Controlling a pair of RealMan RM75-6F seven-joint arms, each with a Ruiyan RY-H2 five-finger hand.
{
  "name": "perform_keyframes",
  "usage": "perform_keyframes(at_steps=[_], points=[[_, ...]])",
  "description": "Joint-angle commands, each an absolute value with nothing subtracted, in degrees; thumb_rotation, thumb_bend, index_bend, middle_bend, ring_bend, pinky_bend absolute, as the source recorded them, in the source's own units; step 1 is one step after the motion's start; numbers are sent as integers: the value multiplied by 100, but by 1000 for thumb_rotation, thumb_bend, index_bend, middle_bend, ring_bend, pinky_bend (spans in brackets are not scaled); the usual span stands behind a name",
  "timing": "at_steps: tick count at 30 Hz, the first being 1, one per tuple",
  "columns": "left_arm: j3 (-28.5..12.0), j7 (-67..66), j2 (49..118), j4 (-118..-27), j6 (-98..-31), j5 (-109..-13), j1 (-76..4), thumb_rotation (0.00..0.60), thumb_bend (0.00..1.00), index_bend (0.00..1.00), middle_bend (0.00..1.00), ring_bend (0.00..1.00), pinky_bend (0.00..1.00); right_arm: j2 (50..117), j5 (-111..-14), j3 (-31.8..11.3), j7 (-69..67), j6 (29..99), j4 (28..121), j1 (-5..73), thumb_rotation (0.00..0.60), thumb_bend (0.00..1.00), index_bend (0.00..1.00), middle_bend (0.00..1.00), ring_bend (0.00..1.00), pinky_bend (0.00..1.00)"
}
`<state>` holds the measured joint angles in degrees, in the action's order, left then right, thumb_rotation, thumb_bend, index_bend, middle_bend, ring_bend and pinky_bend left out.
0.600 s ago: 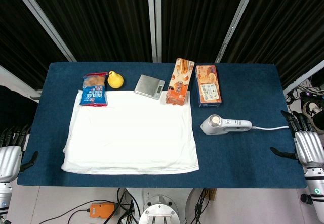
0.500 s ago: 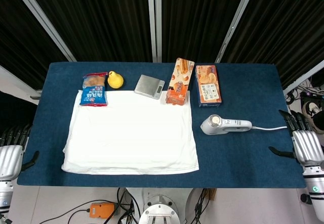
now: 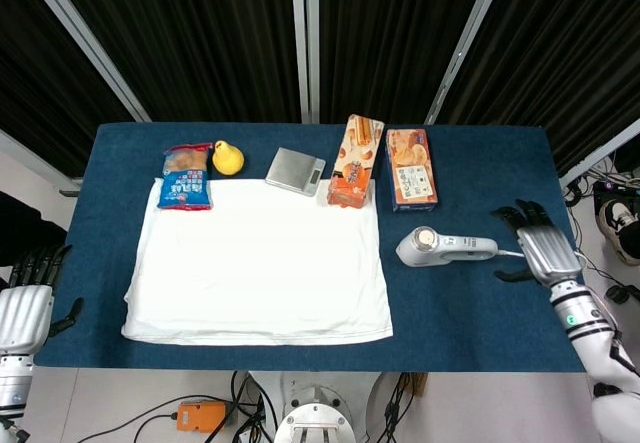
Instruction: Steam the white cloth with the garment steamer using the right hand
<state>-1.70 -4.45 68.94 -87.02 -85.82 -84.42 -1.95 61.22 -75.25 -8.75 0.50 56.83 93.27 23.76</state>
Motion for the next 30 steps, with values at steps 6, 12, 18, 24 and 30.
perform_keyframes(at_steps=[6, 12, 18, 24, 30], points=[[-174, -404, 6878, -8642, -8559, -8425, -206, 600, 282, 77, 83, 0, 0, 6618, -6559, -997, 1023, 5030, 9073, 2981, 600, 163, 424, 425, 298, 162], [-162, -308, 6913, -8522, -8509, -8395, -210, 600, 282, 77, 83, 0, 0, 6838, -6166, -921, 1456, 4885, 9001, 3189, 600, 163, 438, 431, 311, 27], [-160, -261, 6954, -8434, -8514, -8409, -214, 600, 282, 77, 83, 0, 0, 7018, -5787, -907, 1679, 4769, 9018, 3388, 600, 163, 487, 470, 359, 0], [-145, -220, 6957, -8377, -8511, -8385, -191, 600, 282, 77, 83, 0, 0, 7061, -5467, -872, 1830, 4689, 9055, 3537, 600, 163, 539, 517, 473, 0], [-136, -189, 6975, -8348, -8519, -8393, -182, 600, 283, 77, 82, 0, 0, 7083, -5216, -803, 1901, 4553, 9029, 3681, 600, 163, 552, 531, 501, 0]])
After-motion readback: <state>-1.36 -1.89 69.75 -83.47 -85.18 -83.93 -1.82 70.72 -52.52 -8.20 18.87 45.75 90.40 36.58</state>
